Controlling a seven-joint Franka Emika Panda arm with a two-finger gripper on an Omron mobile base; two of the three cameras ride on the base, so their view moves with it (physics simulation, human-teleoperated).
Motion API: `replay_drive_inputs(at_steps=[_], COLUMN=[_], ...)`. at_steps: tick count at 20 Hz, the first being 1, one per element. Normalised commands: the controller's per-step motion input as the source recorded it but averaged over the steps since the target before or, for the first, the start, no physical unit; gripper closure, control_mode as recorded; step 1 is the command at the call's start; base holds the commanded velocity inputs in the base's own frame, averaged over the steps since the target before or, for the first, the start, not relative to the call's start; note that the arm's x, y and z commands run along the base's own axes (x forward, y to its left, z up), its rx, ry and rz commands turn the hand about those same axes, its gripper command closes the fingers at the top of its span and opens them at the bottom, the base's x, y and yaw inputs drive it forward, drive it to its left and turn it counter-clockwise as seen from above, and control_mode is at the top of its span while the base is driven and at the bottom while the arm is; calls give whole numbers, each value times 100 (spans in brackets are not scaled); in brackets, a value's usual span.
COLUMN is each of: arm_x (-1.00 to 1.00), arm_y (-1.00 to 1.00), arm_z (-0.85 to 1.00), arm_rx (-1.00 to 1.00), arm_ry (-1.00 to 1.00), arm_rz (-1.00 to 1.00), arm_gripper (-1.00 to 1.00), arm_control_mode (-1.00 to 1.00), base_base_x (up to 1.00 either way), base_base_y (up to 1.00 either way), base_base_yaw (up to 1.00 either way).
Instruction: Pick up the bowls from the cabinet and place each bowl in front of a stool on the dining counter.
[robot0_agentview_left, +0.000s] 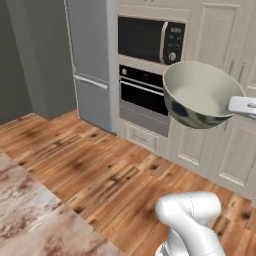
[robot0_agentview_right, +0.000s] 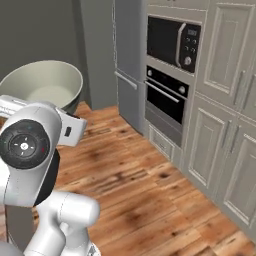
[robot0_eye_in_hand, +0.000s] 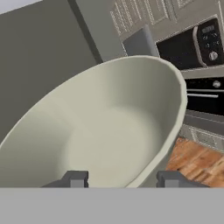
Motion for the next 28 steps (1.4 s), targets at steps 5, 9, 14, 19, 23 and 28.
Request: replay_drive_inputs(at_steps=[5,9,14,19,23,28], arm_x=[0,0,0,0,0,0], arm_y=[0,0,0,0,0,0], arm_z=[0,0,0,0,0,0], arm_rx=[0,0,0,0,0,0], arm_ry=[0,0,0,0,0,0], arm_rz=[0,0,0,0,0,0], arm_gripper=[100,100,100,100,100,100], arm_control_mode=[100,100,100,100,100,100], base_base_x=[51,76,100,100,100,100], base_base_y=[-12,-15,-24,-43,-34,-5], base_base_yaw=[50,53,42,29,23,35])
